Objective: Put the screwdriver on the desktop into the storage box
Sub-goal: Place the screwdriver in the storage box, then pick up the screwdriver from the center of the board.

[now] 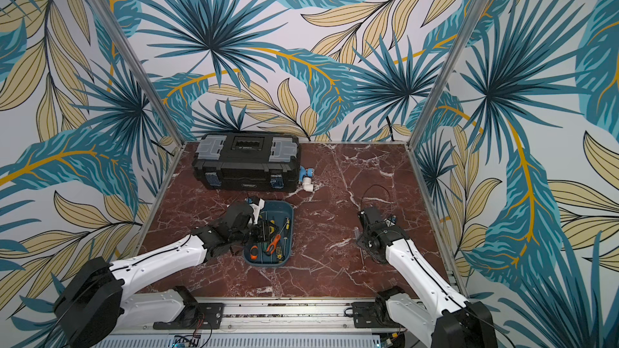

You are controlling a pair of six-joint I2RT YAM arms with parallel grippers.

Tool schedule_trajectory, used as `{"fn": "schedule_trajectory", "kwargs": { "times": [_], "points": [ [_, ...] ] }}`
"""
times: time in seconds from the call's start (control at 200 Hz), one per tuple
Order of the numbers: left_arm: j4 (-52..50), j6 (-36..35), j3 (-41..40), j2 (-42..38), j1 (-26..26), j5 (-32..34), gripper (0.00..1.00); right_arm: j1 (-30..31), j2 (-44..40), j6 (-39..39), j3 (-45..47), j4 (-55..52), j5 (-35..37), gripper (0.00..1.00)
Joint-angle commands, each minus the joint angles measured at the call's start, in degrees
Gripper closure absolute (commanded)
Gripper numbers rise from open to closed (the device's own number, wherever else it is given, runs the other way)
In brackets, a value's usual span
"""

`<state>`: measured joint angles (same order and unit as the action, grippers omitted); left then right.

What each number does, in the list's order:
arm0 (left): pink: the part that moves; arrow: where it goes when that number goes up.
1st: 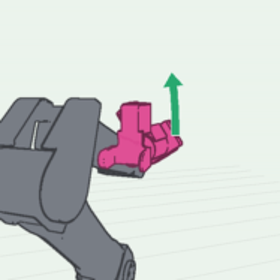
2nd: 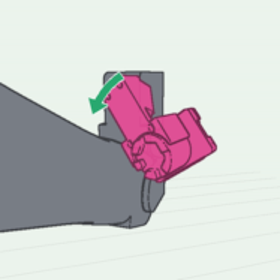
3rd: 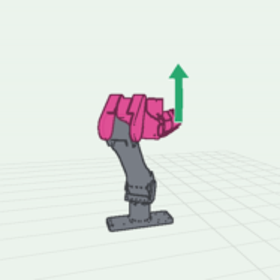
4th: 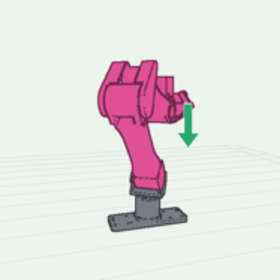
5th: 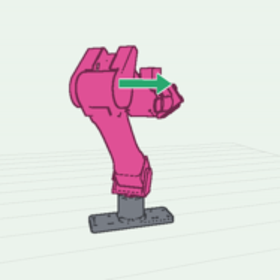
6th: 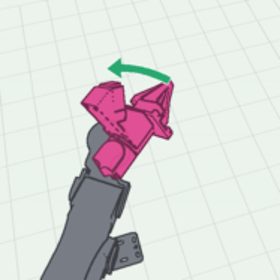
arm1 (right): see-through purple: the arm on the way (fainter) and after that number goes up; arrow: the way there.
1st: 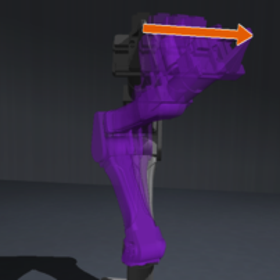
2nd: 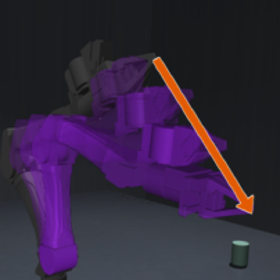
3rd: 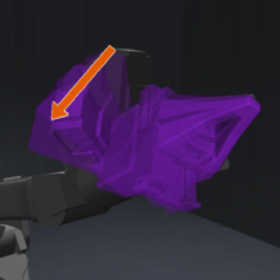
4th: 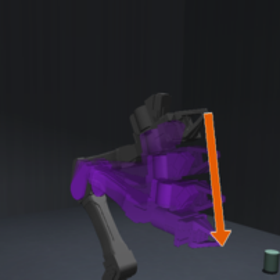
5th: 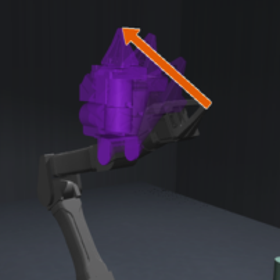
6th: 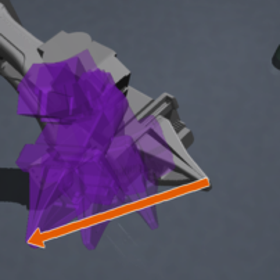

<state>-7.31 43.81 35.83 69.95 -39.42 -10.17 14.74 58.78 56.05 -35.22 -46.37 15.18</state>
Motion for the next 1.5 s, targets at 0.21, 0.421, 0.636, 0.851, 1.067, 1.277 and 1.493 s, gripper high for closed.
{"fn": "schedule_trajectory", "kwargs": {
  "times": [0.21, 0.421, 0.636, 0.851, 1.067, 1.277, 1.493],
  "points": [
    [-7.04, -4.12, 5.25, -8.08, -0.04, 0.65, 0.59, -4.56, 11.12, 13.35, -2.56, 6.58, -0.52, 0.40],
    [-7.81, -4.61, 4.20, -10.22, 0.31, -0.14, 0.59, -6.53, 17.33, 16.30, -2.04, 11.93, -1.77, 0.44],
    [-8.33, -4.93, 4.33, -11.30, 0.91, -0.61, 0.60, -8.00, 22.07, 15.62, -2.92, 14.10, -3.49, 0.59],
    [-8.42, -5.14, 5.27, -11.48, 1.25, -0.99, 0.60, -9.07, 20.44, 12.18, -4.20, 13.74, -7.79, 0.62],
    [-7.72, -4.40, 5.45, -11.59, 1.37, -1.51, 0.60, -9.12, 19.63, -5.64, -14.61, 4.83, -3.42, 0.34],
    [-7.27, -3.71, 5.13, -11.57, 1.38, -2.47, 0.59, -9.69, 31.85, -17.40, -19.61, -1.39, 2.86, 0.31],
    [-7.79, -3.73, 4.55, -12.23, 1.85, -2.88, 0.60, -10.43, 39.44, -22.48, -23.01, -3.00, 1.74, 0.36]
  ]
}}
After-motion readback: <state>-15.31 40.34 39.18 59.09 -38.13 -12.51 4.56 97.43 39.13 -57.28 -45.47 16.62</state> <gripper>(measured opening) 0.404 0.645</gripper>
